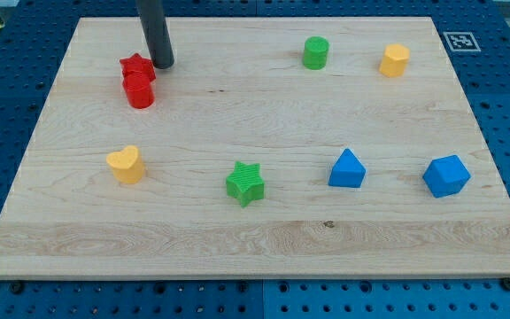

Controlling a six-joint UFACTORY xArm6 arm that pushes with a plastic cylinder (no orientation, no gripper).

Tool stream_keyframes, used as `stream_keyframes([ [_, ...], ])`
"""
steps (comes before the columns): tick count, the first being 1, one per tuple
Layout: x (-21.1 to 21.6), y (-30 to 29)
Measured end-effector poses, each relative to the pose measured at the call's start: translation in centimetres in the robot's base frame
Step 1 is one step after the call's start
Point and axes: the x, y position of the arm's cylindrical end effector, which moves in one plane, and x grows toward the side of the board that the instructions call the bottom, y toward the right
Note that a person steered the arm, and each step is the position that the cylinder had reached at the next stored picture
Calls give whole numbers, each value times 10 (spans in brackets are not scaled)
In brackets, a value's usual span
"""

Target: Slide the arm towards the center right of the board

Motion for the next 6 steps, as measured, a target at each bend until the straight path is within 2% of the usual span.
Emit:
stream_keyframes([
  [1, -6, 5],
  [2, -10, 60],
  [3, -3, 87],
  [5, 42, 147],
  [6, 58, 210],
])
